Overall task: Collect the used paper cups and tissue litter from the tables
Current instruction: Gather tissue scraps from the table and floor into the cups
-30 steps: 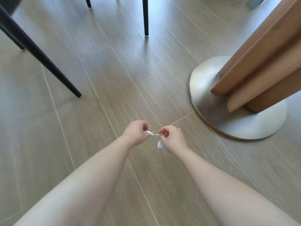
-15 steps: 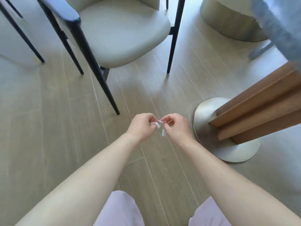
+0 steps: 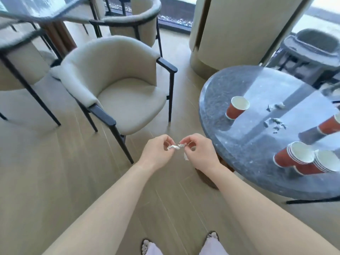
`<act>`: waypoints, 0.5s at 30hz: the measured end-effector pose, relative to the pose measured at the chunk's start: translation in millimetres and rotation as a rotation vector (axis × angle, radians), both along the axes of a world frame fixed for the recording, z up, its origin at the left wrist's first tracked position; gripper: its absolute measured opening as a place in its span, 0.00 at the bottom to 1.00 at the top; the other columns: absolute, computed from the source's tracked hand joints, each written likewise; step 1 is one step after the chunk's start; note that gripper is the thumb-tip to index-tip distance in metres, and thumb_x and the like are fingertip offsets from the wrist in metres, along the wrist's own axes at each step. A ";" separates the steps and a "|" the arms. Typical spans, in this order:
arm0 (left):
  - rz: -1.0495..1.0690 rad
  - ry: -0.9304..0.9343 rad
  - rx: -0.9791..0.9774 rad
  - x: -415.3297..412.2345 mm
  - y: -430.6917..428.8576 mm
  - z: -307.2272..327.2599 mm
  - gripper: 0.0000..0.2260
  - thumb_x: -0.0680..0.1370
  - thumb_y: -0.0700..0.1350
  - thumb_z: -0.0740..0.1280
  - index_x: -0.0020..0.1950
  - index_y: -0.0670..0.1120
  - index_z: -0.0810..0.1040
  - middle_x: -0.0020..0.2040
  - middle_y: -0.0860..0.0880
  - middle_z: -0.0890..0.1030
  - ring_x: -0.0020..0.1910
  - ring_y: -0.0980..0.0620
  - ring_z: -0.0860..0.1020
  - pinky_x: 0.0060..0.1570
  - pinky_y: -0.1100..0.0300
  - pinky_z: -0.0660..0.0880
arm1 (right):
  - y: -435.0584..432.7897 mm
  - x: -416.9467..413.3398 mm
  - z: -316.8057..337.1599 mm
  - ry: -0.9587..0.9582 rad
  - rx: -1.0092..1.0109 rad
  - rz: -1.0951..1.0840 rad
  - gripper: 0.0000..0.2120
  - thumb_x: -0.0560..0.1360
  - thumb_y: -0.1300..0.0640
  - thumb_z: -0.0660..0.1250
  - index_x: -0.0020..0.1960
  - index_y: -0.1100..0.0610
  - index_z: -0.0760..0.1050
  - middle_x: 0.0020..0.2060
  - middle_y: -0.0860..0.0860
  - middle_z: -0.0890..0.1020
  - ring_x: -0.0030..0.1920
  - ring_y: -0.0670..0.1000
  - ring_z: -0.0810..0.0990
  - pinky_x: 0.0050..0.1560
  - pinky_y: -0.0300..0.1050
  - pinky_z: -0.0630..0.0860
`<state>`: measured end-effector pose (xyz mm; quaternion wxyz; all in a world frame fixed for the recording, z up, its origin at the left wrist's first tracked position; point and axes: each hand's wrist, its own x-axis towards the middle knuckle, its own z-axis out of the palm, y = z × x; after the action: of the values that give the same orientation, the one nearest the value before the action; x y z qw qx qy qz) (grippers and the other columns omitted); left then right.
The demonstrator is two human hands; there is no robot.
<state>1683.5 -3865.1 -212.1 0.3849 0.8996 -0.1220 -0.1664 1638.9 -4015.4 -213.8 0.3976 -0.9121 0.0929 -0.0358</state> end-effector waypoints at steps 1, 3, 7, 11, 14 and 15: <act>-0.013 -0.011 -0.008 -2.7 -5.7 13.2 0.01 0.73 0.46 0.67 0.43 0.50 0.78 0.42 0.52 0.81 0.43 0.54 0.78 0.43 0.60 0.72 | -4.8 -4.8 15.1 -0.020 -0.007 -0.016 0.10 0.69 0.66 0.65 0.40 0.52 0.79 0.39 0.48 0.79 0.38 0.45 0.77 0.41 0.34 0.74; -0.045 -0.029 -0.033 -8.2 -18.3 35.0 0.02 0.73 0.47 0.68 0.44 0.50 0.78 0.42 0.53 0.80 0.41 0.54 0.77 0.41 0.61 0.71 | -14.6 -15.4 39.8 -0.057 -0.017 -0.056 0.10 0.69 0.66 0.65 0.40 0.52 0.79 0.39 0.48 0.79 0.37 0.44 0.77 0.41 0.34 0.74; -0.131 -0.001 -0.115 -18.3 -50.4 57.9 0.04 0.74 0.50 0.67 0.45 0.51 0.78 0.43 0.55 0.80 0.40 0.55 0.78 0.39 0.62 0.73 | -37.9 -41.4 65.2 -0.101 -0.041 -0.162 0.10 0.69 0.67 0.65 0.41 0.53 0.79 0.39 0.47 0.79 0.38 0.43 0.76 0.42 0.36 0.75; -0.259 -0.027 -0.123 -28.0 -95.9 70.0 0.04 0.74 0.52 0.67 0.44 0.52 0.78 0.42 0.55 0.80 0.40 0.56 0.78 0.39 0.62 0.74 | -74.3 -67.7 77.5 -0.121 -0.043 -0.294 0.10 0.68 0.67 0.65 0.42 0.55 0.80 0.40 0.50 0.80 0.40 0.48 0.78 0.46 0.47 0.78; -0.354 -0.048 -0.116 -37.3 -137.6 75.6 0.03 0.74 0.49 0.68 0.44 0.51 0.79 0.42 0.53 0.80 0.38 0.55 0.77 0.38 0.62 0.72 | -112.0 -89.5 82.8 -0.126 -0.069 -0.378 0.10 0.69 0.67 0.65 0.42 0.54 0.80 0.40 0.51 0.81 0.39 0.49 0.79 0.46 0.47 0.78; -0.382 -0.058 -0.109 -40.2 -152.1 76.7 0.02 0.73 0.47 0.68 0.44 0.51 0.79 0.42 0.53 0.80 0.38 0.55 0.77 0.38 0.62 0.72 | -126.1 -96.4 83.9 -0.123 -0.075 -0.402 0.10 0.69 0.67 0.65 0.42 0.54 0.80 0.40 0.50 0.81 0.39 0.49 0.79 0.46 0.46 0.78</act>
<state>1643.3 -4017.3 -135.5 0.3907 0.8424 -0.3103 -0.2035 1542.4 -4141.5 -130.0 0.3533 -0.8855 0.2472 -0.1735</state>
